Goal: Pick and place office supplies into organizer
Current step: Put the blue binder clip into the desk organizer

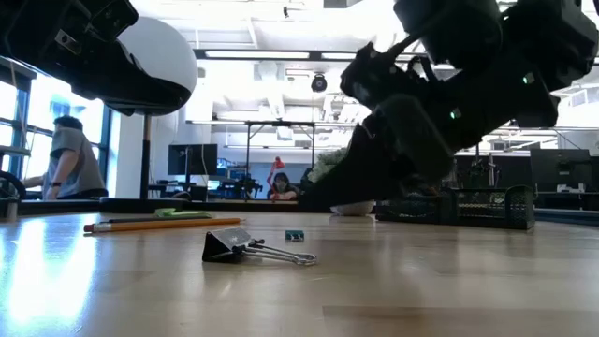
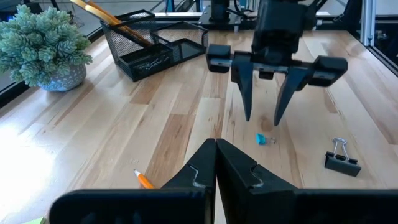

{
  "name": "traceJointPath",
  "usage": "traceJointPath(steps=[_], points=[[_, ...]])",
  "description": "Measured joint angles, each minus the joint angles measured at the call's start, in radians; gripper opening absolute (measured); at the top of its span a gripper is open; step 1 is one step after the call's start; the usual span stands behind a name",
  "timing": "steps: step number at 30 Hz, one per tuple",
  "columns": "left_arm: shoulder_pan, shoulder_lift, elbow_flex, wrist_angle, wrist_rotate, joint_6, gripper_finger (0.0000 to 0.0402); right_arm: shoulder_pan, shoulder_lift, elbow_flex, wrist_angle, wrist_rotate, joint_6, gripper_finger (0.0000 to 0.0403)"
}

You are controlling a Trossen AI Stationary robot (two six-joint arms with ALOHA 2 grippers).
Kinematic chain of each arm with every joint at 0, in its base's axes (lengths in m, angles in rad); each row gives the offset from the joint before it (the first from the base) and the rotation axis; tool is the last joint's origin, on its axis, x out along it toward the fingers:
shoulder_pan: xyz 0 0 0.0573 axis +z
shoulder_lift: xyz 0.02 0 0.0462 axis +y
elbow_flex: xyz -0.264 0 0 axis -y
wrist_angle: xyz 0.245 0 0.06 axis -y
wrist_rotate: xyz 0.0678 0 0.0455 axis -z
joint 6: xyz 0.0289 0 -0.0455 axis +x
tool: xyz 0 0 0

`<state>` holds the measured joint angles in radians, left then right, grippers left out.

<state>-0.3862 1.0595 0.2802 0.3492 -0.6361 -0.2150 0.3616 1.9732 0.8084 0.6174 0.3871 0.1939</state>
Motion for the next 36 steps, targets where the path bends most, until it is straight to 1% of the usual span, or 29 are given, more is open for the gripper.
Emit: traceJointPath(steps=[7,13,25,29,31,36], points=[[0.000,0.000,0.000,0.000,0.000,0.000,0.0001,-0.002,0.048,0.048,-0.008,-0.006,-0.039,0.0152],[0.000,0.000,0.000,0.000,0.000,0.000,0.0001,-0.001,0.070,0.098,-0.119,-0.006,-0.038,0.0154],[0.000,0.000,0.000,-0.002,0.000,0.000,0.0001,-0.001,0.063,0.121,-0.248,-0.005,-0.040,0.0145],[0.000,0.000,0.000,-0.002,0.000,0.000,0.0001,-0.001,0.049,0.120,-0.282,-0.011,-0.046,0.0146],[0.000,0.000,0.000,-0.002,0.000,0.000,0.0001,-0.001,0.031,0.119,-0.320,-0.021,-0.079,0.0144],[0.000,0.000,0.000,-0.003,0.000,0.000,0.0001,0.000,-0.045,0.115,-0.484,-0.018,-0.143,0.0146]])
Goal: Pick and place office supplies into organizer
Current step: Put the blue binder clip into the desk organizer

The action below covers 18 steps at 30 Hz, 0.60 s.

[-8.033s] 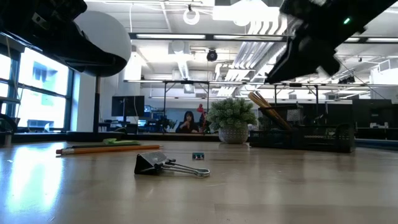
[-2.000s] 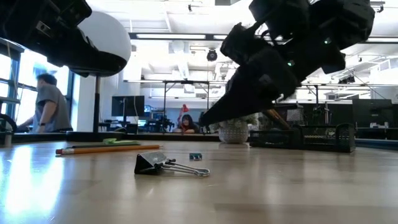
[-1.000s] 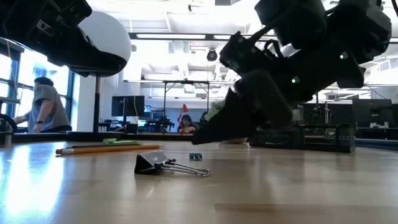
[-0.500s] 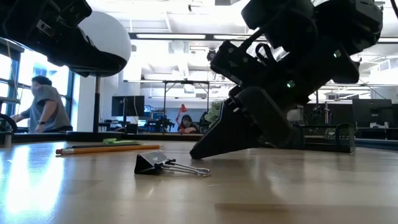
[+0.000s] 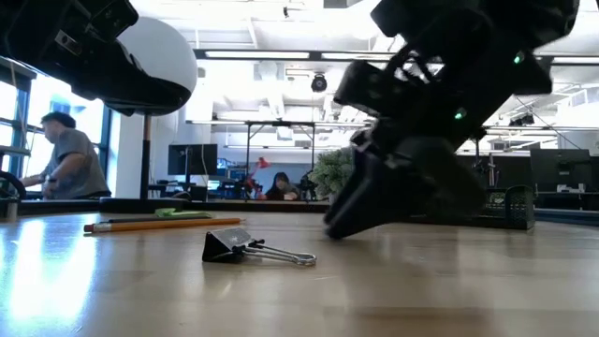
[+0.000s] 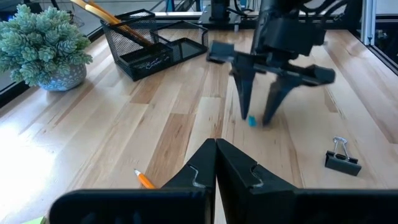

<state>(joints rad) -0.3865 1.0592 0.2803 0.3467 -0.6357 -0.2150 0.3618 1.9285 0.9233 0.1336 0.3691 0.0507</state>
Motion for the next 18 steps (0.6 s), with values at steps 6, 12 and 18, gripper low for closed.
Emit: traceJointPath(steps=[6,12,18], points=[[0.000,0.000,0.000,0.000,0.000,0.000,0.0001,0.001,-0.102,-0.003,-0.210,-0.007,0.034,0.0142],[0.000,0.000,0.000,0.000,0.000,0.000,0.0001,0.007,-0.128,-0.003,-0.362,-0.003,0.187,0.0140],[0.000,0.000,0.000,0.001,0.000,0.000,0.0001,0.009,-0.128,-0.003,-0.333,0.001,0.328,0.0140]])
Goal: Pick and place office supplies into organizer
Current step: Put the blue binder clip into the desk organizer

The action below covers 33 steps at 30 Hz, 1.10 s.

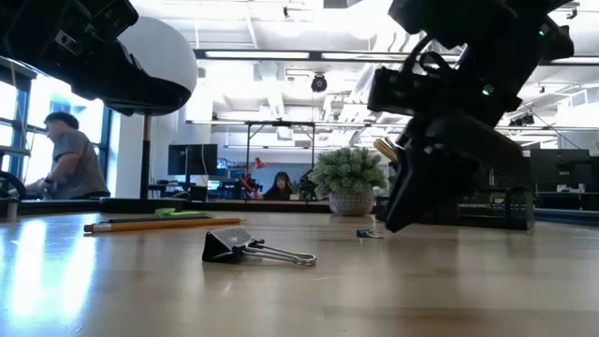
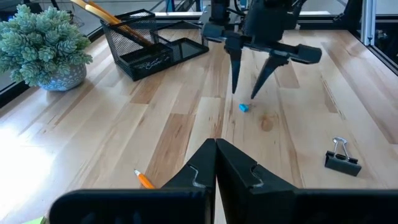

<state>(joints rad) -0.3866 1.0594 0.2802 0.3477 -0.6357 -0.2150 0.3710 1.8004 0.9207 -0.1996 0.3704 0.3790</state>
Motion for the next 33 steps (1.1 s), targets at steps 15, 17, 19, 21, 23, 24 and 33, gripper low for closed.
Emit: traceJointPath(steps=[15,17,19,21,23,24,33], points=[[0.000,0.000,0.000,0.002,0.000,0.000,0.0001,0.049,0.055,-0.001,0.160,0.142,0.337,0.0140],[0.000,0.000,0.000,0.002,0.000,-0.002,0.0001,0.049,0.074,-0.001,0.160,0.150,0.376,0.0140],[0.000,0.000,0.000,0.002,0.000,-0.002,0.0001,0.049,0.089,-0.002,0.166,0.143,0.417,0.0140],[0.000,0.000,0.000,0.002,0.000,-0.002,0.0001,0.049,0.097,-0.001,0.172,0.147,0.448,0.0140],[0.000,0.000,0.000,0.002,0.000,-0.002,0.0001,0.051,0.103,-0.001,0.174,0.156,0.455,0.0140],[0.000,0.000,0.000,0.002,0.000,-0.002,0.0001,0.051,0.107,0.000,0.178,0.162,0.454,0.0140],[0.000,0.000,0.000,0.003,0.000,-0.001,0.0001,0.067,0.118,-0.001,0.197,0.203,0.361,0.0140]])
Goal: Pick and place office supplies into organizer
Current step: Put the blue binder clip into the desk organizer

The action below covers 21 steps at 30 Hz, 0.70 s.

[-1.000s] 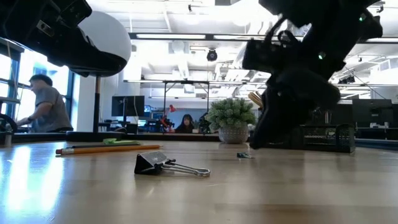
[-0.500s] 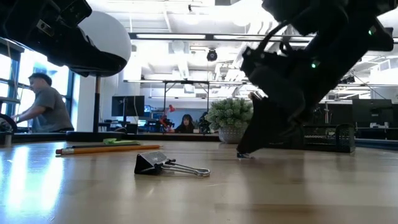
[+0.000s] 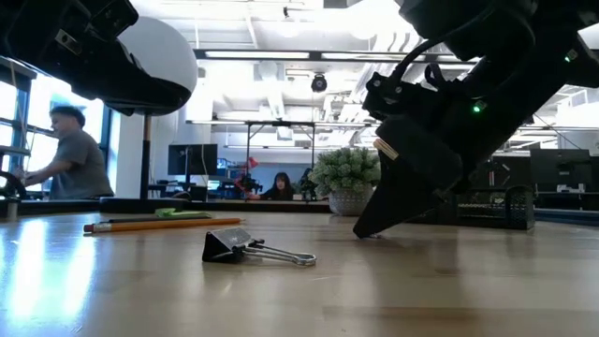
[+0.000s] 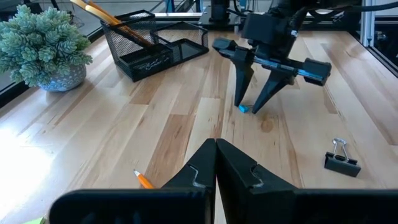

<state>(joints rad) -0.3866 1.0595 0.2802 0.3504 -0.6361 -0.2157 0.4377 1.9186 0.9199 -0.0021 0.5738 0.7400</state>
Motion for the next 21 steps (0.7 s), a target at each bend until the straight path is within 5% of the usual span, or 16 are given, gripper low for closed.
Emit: traceJointPath(steps=[13,21], points=[[0.000,0.000,0.000,0.000,0.000,0.001,0.0001,0.001,0.000,-0.001,-0.015,0.050,-0.092,0.0137],[0.000,0.000,0.000,0.000,0.000,0.001,0.0001,0.001,0.000,-0.001,-0.011,0.032,-0.089,0.0081]])
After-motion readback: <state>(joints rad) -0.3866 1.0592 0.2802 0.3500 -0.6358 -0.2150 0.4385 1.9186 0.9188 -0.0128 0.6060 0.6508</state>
